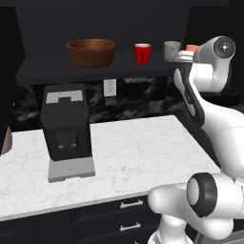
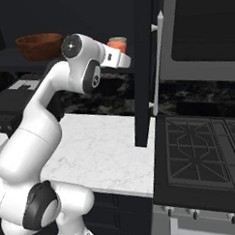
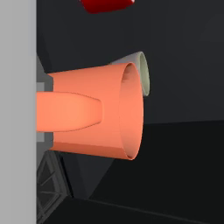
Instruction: Gather all objects into one cabinet and sort the glasses and bowls to opposite sides.
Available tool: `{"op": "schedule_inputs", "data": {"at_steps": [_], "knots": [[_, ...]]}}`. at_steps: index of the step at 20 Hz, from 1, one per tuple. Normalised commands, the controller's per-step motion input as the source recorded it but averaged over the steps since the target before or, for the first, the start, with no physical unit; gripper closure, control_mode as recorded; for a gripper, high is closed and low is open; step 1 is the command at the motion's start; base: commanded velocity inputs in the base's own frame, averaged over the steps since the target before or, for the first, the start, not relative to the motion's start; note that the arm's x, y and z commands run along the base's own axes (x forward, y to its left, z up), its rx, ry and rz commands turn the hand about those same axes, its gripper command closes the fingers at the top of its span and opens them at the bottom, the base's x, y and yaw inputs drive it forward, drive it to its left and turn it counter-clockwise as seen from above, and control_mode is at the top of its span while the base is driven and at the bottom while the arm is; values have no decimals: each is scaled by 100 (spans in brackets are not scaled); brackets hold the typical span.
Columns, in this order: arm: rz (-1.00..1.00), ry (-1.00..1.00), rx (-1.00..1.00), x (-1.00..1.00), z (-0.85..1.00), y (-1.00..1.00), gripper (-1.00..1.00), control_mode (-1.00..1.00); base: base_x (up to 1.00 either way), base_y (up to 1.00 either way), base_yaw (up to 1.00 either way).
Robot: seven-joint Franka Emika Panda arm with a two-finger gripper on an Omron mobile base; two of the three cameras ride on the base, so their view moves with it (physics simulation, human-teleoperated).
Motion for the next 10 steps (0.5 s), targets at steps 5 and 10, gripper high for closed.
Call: {"op": "schedule_inputs", "data": {"at_steps": [5,10], "knots": [[0,0,-1,23,-15,-14,100,-100,0,0,0],[0,0,-2,25,-18,-3,100,-100,0,0,0]]}}
